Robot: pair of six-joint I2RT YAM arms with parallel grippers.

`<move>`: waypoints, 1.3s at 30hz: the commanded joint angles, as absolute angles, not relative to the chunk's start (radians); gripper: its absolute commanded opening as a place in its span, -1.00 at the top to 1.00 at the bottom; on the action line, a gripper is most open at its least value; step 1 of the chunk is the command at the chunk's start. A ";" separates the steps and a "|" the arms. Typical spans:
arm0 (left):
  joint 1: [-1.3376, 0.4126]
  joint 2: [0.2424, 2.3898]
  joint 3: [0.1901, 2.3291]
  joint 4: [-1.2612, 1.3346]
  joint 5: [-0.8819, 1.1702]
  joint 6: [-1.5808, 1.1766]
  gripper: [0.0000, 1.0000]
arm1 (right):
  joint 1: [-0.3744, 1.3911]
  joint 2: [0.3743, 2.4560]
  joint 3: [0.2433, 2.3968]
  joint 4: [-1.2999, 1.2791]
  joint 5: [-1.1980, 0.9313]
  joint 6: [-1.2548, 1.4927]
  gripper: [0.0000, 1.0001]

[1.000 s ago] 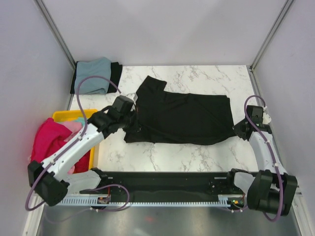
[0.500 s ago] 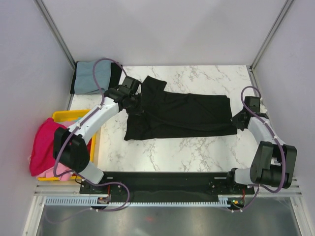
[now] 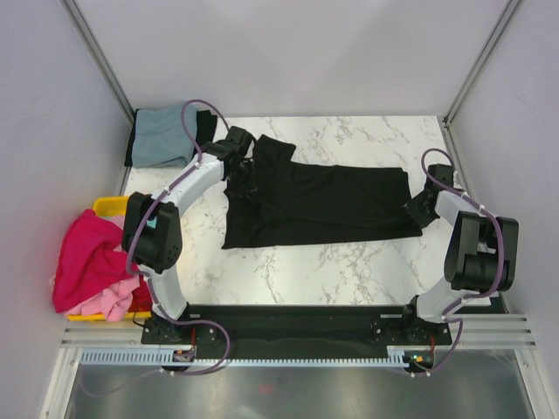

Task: Fold and stack the t-shirts
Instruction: Fold the tshirt

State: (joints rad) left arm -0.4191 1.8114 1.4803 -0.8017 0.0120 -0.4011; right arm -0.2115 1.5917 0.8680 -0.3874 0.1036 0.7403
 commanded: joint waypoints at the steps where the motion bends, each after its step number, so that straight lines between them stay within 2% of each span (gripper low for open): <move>1: -0.365 1.888 1.587 -0.833 0.046 -0.359 0.45 | -0.213 1.678 0.986 -0.344 0.112 0.759 -0.01; 2: -0.357 1.931 1.624 -0.842 0.048 -0.365 0.24 | -0.213 1.695 1.032 -0.353 0.112 0.768 -0.56; 4: -0.336 1.962 1.663 -0.868 0.074 -0.367 -0.06 | -0.219 1.729 1.069 -0.353 0.103 0.772 -0.66; 5: -0.328 1.971 1.678 -0.874 0.080 -0.371 -0.44 | -0.222 1.733 1.098 -0.350 0.095 0.773 -0.70; 8: -0.298 1.898 1.733 -0.879 0.055 -0.383 -0.76 | -0.256 1.679 1.129 -0.351 0.072 0.741 -0.75; 12: -0.308 1.760 1.674 -0.874 0.043 -0.394 -0.75 | -0.256 1.562 1.094 -0.354 0.075 0.713 -0.76; 15: -0.351 1.625 1.504 -0.833 0.002 -0.414 -0.73 | -0.256 1.478 1.022 -0.316 0.038 0.706 -0.76; 18: -0.385 1.533 1.323 -0.784 0.020 -0.445 -0.69 | -0.229 1.421 0.959 -0.305 -0.043 0.678 -0.59; 19: -0.391 1.481 1.290 -0.782 0.028 -0.446 -0.66 | -0.213 1.408 0.921 -0.307 -0.060 0.669 -0.40; 21: -0.400 1.415 1.209 -0.773 0.038 -0.425 -0.66 | -0.142 1.378 0.884 -0.308 -0.072 0.655 -0.14; 23: -0.400 1.316 1.140 -0.759 0.035 -0.407 -0.67 | -0.095 1.365 0.836 -0.324 -0.037 0.643 -0.04; 27: -0.400 1.206 1.082 -0.755 0.029 -0.368 -0.67 | -0.072 1.400 0.796 -0.328 0.024 0.631 0.66; 30: -0.399 1.160 1.034 -0.721 0.023 -0.341 -0.67 | -0.071 1.451 0.814 -0.336 0.058 0.618 0.92; 33: -0.400 1.135 0.985 -0.707 0.003 -0.328 -0.65 | -0.071 1.489 0.824 -0.339 0.083 0.612 1.00; 39: -0.399 1.074 0.893 -0.667 -0.034 -0.330 -0.63 | -0.072 1.531 0.848 -0.347 0.138 0.600 1.00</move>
State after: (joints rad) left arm -0.4034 1.1122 0.9070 -0.7185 -0.0032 -0.3756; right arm -0.0700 1.5146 0.8021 -0.3538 0.0807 0.6189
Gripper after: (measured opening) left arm 0.820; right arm 0.010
